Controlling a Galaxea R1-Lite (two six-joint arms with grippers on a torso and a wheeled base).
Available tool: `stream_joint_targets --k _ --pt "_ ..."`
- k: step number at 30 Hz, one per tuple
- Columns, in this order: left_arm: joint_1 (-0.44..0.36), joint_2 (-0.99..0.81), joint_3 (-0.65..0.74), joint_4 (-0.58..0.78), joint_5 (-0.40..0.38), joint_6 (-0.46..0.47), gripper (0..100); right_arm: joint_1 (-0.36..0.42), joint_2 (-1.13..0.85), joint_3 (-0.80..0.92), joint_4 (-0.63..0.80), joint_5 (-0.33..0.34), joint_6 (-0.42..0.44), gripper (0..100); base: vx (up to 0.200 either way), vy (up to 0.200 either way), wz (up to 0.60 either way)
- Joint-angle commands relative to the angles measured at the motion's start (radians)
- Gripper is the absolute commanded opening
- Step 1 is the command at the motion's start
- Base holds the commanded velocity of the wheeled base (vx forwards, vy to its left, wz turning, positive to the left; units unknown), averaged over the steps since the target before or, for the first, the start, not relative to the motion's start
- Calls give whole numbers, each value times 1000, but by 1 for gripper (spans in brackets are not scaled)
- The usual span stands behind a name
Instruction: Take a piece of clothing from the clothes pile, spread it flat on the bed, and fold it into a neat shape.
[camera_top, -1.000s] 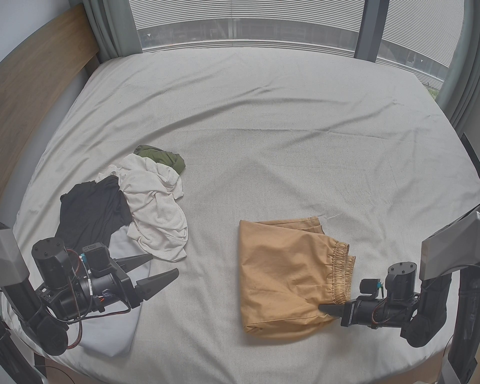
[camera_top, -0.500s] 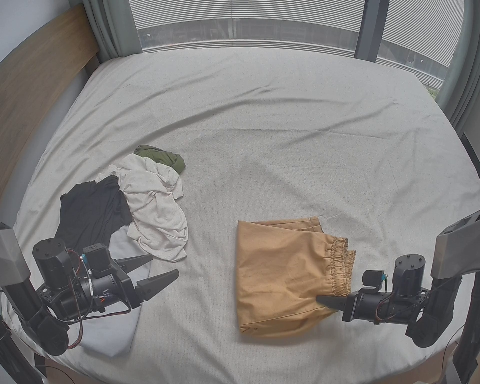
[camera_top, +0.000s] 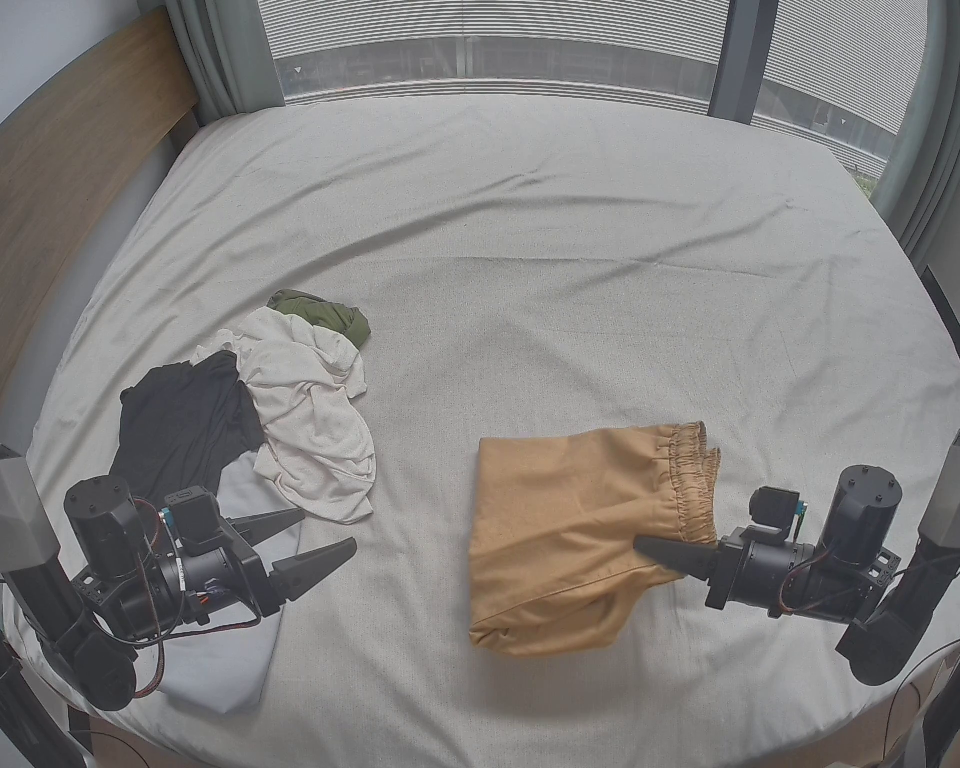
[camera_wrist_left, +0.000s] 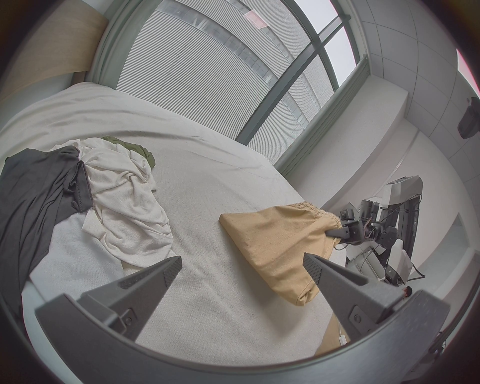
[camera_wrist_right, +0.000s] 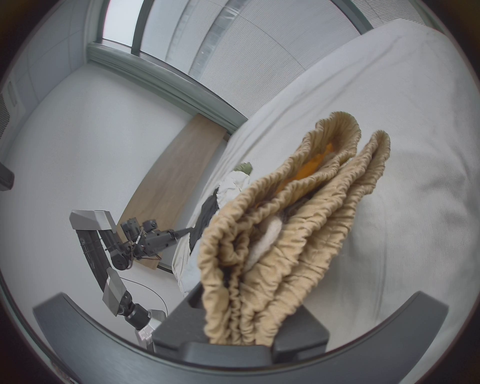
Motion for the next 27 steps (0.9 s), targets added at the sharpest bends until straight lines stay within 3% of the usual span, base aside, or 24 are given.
stream_joint_targets --k 1,15,27 --pt "0 0 -1 0 1 -1 100 27 -38 -67 -1 -4 6 0 0 0 0" --pt "0 7 -1 0 1 -4 100 32 -27 -318 17 -10 61 0 0 0 0" --pt "-1 18 -1 1 0 -5 100 12 -19 -590 241 -10 126 0 0 0 0"
